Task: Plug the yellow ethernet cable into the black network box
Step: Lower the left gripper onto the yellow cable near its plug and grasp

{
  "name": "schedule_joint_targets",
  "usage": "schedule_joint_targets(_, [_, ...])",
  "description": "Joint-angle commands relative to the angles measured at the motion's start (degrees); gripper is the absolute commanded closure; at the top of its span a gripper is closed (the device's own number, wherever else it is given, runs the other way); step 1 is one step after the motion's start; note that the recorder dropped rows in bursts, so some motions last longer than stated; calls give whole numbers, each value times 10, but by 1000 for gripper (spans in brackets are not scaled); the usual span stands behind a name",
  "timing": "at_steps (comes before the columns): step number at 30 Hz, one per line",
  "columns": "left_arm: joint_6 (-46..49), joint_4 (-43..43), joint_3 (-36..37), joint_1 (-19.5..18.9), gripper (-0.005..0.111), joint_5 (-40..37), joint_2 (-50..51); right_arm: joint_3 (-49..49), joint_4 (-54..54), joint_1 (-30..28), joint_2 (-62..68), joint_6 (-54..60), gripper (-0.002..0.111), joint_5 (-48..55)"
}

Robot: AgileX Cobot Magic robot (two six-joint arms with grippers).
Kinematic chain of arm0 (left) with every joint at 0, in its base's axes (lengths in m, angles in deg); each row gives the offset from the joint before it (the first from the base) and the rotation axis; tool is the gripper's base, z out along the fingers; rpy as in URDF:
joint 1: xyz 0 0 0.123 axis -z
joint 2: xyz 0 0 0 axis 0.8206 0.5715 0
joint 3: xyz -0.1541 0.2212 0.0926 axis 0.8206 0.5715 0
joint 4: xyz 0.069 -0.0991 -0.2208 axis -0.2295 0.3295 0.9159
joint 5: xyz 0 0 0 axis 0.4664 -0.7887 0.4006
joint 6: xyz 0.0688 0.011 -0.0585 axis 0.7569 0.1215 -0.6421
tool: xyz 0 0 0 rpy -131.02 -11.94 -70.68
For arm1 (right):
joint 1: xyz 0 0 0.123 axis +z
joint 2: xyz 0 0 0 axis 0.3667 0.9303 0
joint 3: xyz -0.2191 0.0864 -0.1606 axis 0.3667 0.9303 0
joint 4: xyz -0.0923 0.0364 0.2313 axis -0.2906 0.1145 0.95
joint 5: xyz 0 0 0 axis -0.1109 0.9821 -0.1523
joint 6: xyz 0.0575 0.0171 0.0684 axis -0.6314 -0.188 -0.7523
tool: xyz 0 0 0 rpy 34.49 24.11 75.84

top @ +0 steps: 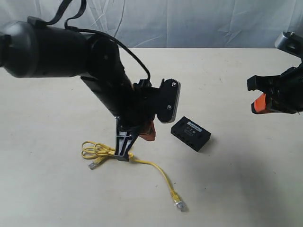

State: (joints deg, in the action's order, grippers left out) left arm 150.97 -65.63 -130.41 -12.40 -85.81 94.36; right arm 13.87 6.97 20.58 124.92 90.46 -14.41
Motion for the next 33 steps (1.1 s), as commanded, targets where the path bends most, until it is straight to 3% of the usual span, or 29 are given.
schedule_joint_targets(1, [78,55,-37,3,107,-19,45,1,-1,-4,-3,11,109,8])
schedule_joint_targets(7, [186,84,-37,25,106,-37,65,1,-1,-4,-3,15,109,7])
schedule_joint_targets(16, [238,56,-35,55,82,-68,92,1,-1,-4,-3,16,109,7])
schedule_joint_targets(26, [303,64,-13,58,82,-45,94,1,-1,-4,-3,16,109,7])
schedule_joint_targets(33, [361,137,-12,58,82,-29,115,1,-1,-4,-3,16,109,5])
